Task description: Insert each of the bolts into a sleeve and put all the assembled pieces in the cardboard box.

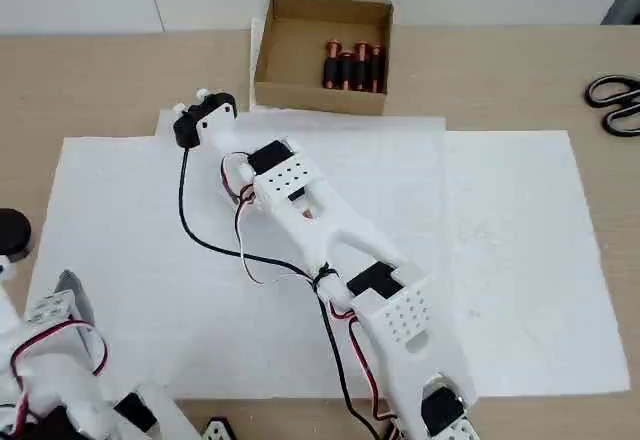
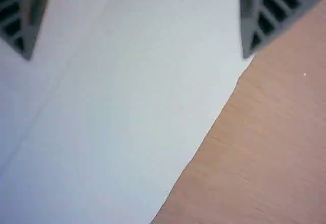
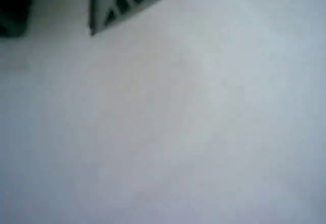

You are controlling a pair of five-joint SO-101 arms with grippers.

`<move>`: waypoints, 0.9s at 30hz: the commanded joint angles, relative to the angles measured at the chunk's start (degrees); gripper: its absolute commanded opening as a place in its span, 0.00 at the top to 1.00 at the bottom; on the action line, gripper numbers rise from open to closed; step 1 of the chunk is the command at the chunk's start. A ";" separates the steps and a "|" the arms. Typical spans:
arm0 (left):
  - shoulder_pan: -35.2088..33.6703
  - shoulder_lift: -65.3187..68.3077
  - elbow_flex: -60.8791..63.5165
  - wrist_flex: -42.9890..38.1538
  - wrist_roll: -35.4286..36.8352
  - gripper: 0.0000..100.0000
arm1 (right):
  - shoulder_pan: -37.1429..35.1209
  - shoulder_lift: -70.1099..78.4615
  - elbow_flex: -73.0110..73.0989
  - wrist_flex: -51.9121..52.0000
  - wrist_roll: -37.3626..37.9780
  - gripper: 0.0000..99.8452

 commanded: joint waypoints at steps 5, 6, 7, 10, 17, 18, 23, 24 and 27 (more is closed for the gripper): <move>-0.09 -0.26 -0.40 0.70 0.35 0.75 | -0.22 -0.48 -0.53 -0.84 0.53 0.80; -0.09 -0.26 -0.40 0.70 0.35 0.75 | -0.22 -0.48 -0.53 -0.84 0.53 0.80; -0.09 -0.26 -0.40 0.70 0.35 0.75 | -0.22 -0.48 -0.53 -0.75 0.53 0.80; -0.09 -0.35 -0.40 0.70 0.35 0.75 | -0.22 -0.48 -0.53 -0.66 0.35 0.80; -0.09 -0.35 -0.40 0.70 0.35 0.75 | -0.13 -0.48 -0.53 -0.66 0.09 0.99; -0.09 -0.35 -0.40 0.70 0.35 0.75 | -0.13 -0.48 -0.53 -0.66 0.00 1.00; -0.09 -0.35 -0.40 0.70 0.35 0.75 | -0.04 -0.48 -0.53 -0.66 0.00 1.00; -0.09 -0.35 -0.40 0.70 0.35 0.75 | -0.04 -0.48 -0.53 -0.66 0.00 1.00; -0.09 -0.35 -0.40 0.70 0.35 0.75 | -0.04 -0.48 -0.53 -0.57 0.00 1.00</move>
